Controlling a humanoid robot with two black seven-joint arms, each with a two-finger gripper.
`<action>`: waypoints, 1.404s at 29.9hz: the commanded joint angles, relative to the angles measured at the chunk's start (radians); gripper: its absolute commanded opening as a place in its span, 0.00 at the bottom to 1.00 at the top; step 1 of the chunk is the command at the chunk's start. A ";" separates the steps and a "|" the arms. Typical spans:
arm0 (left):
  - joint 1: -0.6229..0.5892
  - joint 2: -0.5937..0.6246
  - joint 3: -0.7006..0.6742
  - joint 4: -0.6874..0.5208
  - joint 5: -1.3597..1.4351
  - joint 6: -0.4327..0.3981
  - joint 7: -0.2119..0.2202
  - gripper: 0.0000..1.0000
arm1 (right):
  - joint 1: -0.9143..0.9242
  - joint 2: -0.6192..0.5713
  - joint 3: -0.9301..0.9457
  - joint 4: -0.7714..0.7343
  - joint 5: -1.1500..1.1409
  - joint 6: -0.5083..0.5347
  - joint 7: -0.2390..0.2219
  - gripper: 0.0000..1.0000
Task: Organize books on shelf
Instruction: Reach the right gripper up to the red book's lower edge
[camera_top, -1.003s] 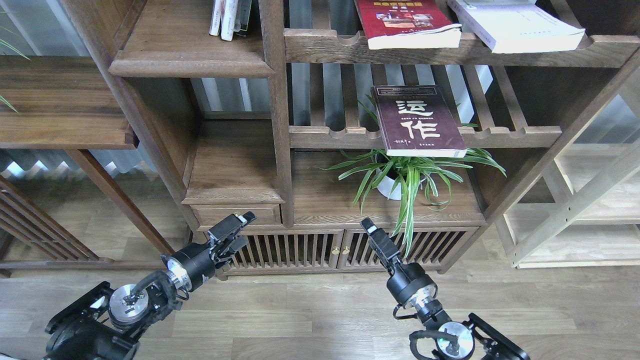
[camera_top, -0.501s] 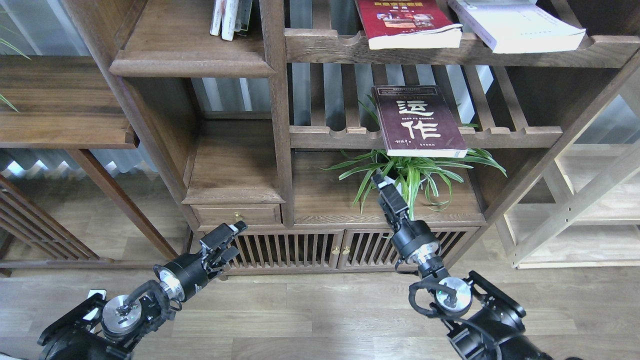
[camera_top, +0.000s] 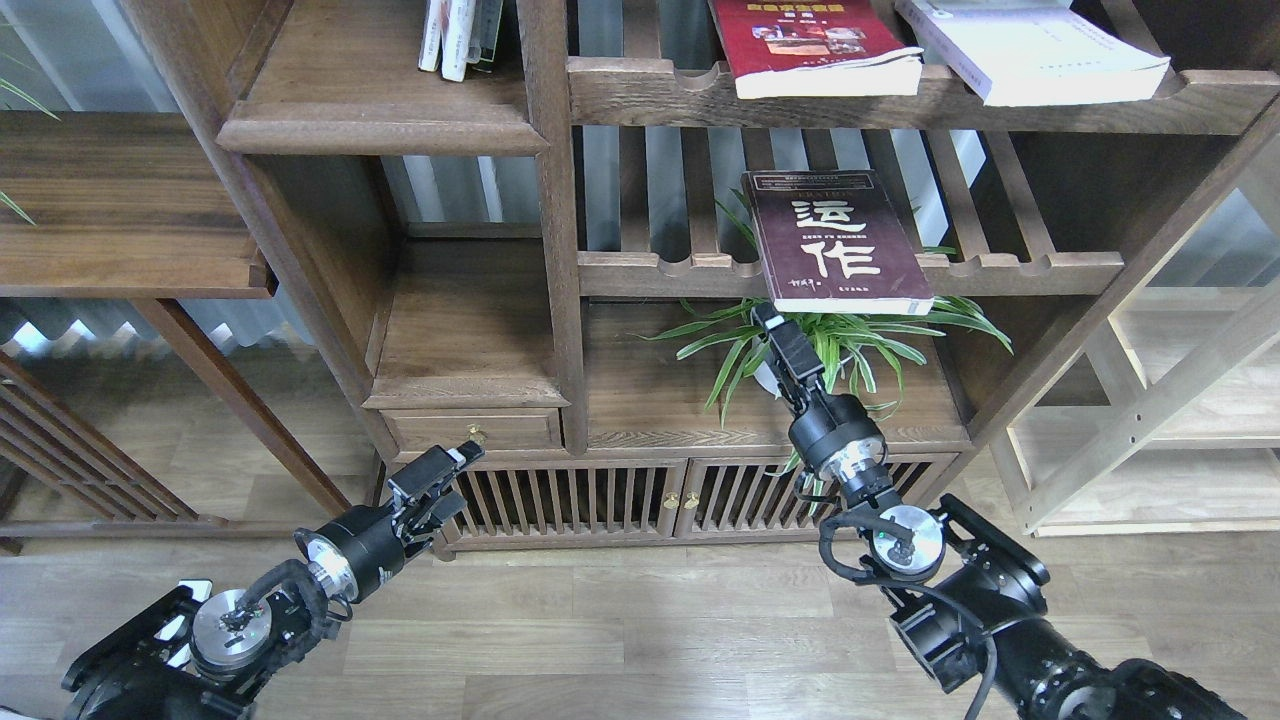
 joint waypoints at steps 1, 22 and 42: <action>0.003 0.000 0.000 0.000 0.000 0.000 0.000 1.00 | 0.018 0.000 0.025 -0.013 0.000 0.000 0.000 1.00; 0.021 0.008 -0.006 -0.001 0.000 0.000 0.000 1.00 | 0.075 0.000 0.077 -0.071 0.000 0.000 0.000 1.00; 0.058 0.034 -0.008 -0.011 0.000 0.000 -0.002 1.00 | 0.078 0.000 0.102 -0.073 0.002 0.000 0.000 0.98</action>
